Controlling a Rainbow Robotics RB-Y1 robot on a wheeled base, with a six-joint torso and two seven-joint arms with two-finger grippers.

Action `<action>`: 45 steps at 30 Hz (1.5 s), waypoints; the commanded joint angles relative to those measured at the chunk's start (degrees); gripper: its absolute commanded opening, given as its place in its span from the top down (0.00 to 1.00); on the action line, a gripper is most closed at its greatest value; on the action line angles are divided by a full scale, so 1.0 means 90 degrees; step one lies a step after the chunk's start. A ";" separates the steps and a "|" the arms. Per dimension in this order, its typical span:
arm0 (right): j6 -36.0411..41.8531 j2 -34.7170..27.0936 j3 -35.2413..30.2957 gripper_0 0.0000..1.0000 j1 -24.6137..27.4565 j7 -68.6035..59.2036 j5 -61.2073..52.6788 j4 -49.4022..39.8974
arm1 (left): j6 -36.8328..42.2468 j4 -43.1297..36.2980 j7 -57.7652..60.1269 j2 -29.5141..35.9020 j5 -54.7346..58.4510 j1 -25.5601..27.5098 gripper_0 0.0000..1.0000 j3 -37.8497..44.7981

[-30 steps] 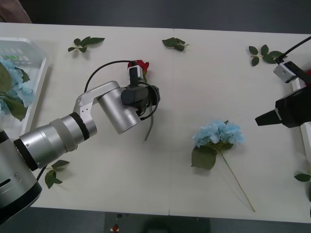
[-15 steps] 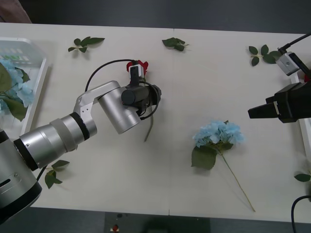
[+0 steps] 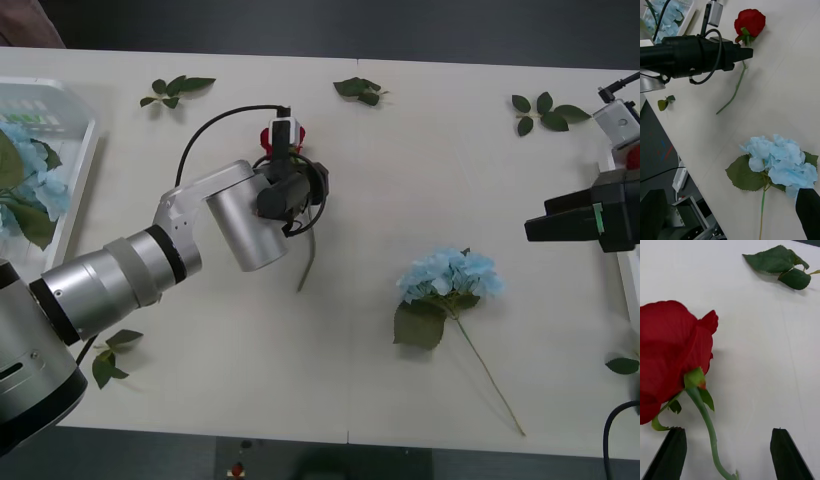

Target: Put the red flowers into the right box and the blue flowers into the left box

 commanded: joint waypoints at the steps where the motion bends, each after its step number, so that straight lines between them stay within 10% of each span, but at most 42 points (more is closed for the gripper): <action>1: 0.0175 0.0040 -0.0192 0.00 -0.0322 0.0409 -0.0296 0.0255 | -0.0042 -0.0082 -0.0154 0.0059 -0.0053 -0.0280 0.40 -0.0183; 36: 0.0376 -0.0087 -0.0729 0.00 -0.1094 0.0292 -0.1653 0.2208 | -0.0042 0.0250 -0.0389 0.0049 -0.0365 -0.0309 0.64 -0.0710; 41: 0.0376 -0.0106 -0.0729 0.00 -0.1084 0.0184 -0.1898 0.2335 | -0.0042 0.0240 -0.0398 0.0039 -0.0365 -0.0309 1.00 -0.0710; 45: 0.0376 -0.0126 -0.0700 0.00 -0.1094 0.0126 -0.2073 0.2452 | -0.0091 0.0240 -0.0398 0.0030 -0.0355 -0.0319 1.00 -0.0710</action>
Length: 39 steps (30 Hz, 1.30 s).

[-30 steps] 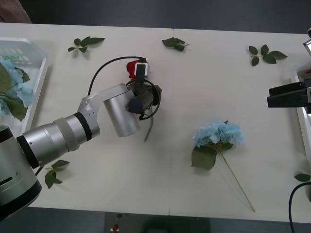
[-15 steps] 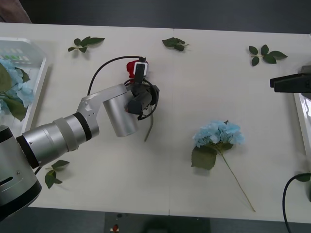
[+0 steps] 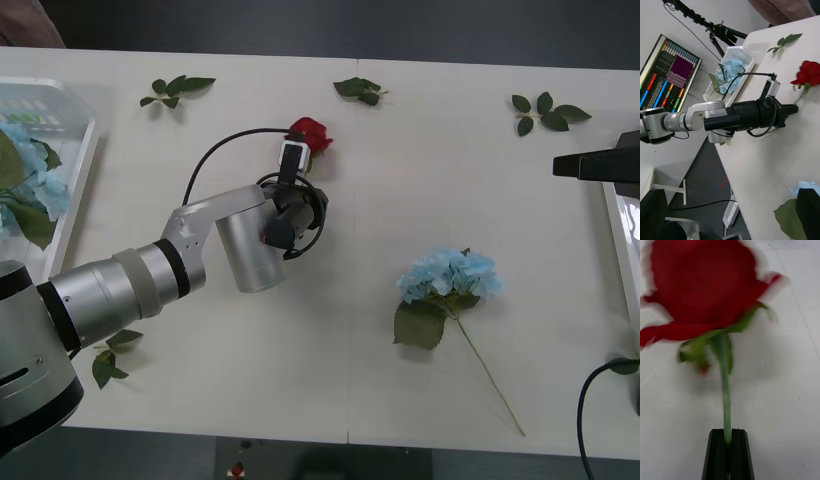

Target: Put the red flowers into the right box and the blue flowers into the left box

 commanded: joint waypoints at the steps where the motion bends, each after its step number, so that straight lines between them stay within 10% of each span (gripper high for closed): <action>1: -0.0007 -0.0116 0.0034 0.00 -0.0118 -0.0175 -0.0201 0.0035 | -0.0100 -0.0029 -0.0186 0.0030 -0.0045 -0.0273 1.00 0.0084; 22: -0.0007 -0.0458 0.0102 0.00 -0.0118 -0.0595 -0.1090 0.0748 | -0.0188 -0.2559 0.0273 0.0030 0.1703 -0.0321 1.00 0.1626; 39: -0.0007 -0.0477 0.0239 0.00 -0.0362 -0.1347 -0.1129 0.0806 | -0.0179 -0.4238 0.3242 -0.0156 0.1429 -0.1249 1.00 0.1783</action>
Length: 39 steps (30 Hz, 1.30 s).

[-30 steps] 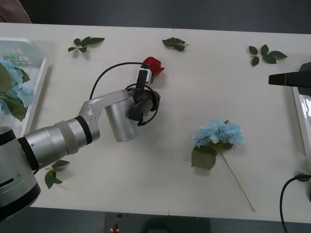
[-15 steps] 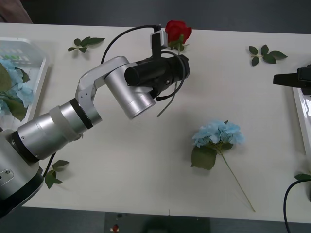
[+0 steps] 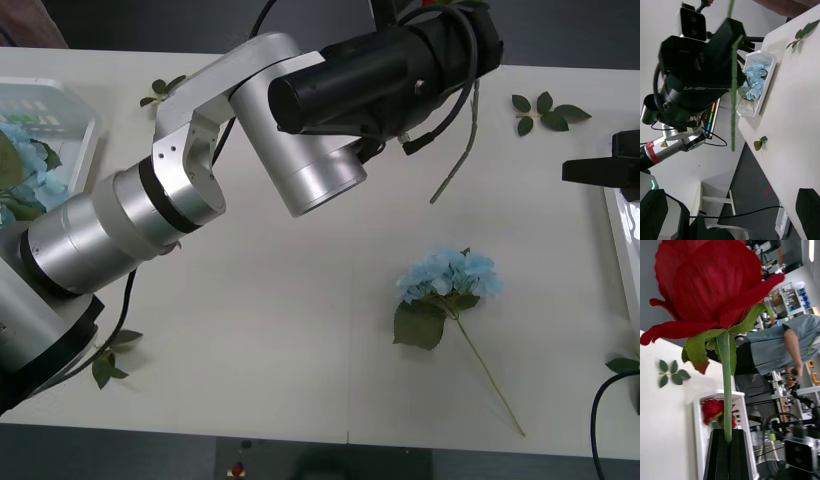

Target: Put the red flowers into the right box and the blue flowers into the left box

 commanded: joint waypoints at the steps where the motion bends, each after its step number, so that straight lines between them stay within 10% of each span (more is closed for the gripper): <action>1: -0.0006 -0.0157 0.0139 0.00 -0.0351 -0.0149 -0.0064 -0.0089 | 0.0007 -0.0315 0.0693 -0.0207 -0.0211 -0.0470 1.00 0.0037; 28: -0.0256 0.0185 0.0647 0.00 -0.0908 -0.0119 -0.0113 -0.0089 | -0.0130 -0.0354 0.1796 -0.0587 -0.1881 -0.0510 1.00 -0.0237; 33: -0.0275 0.0185 0.0676 0.48 -0.0927 -0.0129 -0.0113 -0.0089 | -0.0023 -0.0354 0.2470 -0.0617 -0.2467 -0.0490 1.00 -0.0295; 39: -0.0383 0.0185 0.0823 0.81 -0.0927 -0.0158 -0.0191 -0.0089 | 0.0407 -0.0354 0.3554 -0.0812 -0.3414 -0.0490 1.00 -0.0432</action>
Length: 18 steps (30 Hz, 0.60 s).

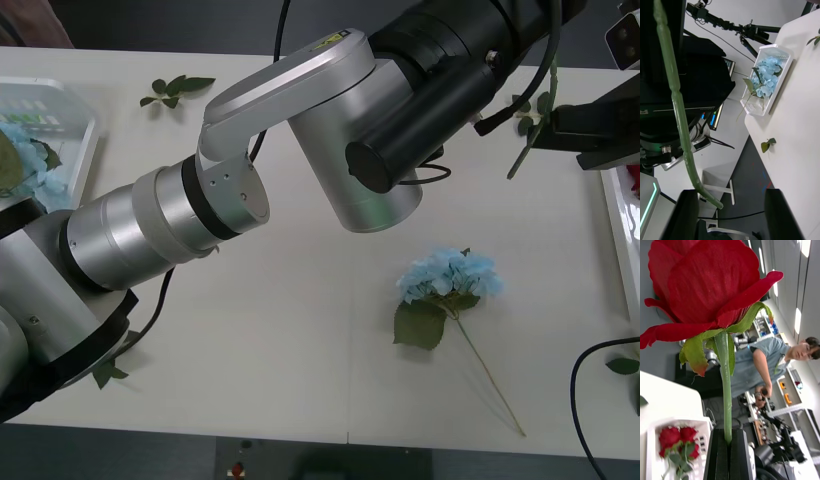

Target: Put the red flowers into the right box and the blue flowers into the left box

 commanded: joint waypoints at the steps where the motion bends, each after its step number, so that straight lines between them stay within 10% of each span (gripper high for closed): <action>1: -0.0103 0.0007 0.0096 0.86 -0.0235 -0.0153 -0.0175 -0.0089 | 0.0512 -0.0238 0.0948 -0.0321 -0.0668 -0.0112 1.00 -0.0137; 18: -0.0103 0.0114 0.0105 1.00 -0.0362 -0.0338 -0.0194 -0.0089 | 0.0668 -0.0238 0.1143 -0.0351 -0.1000 -0.0112 1.00 -0.0273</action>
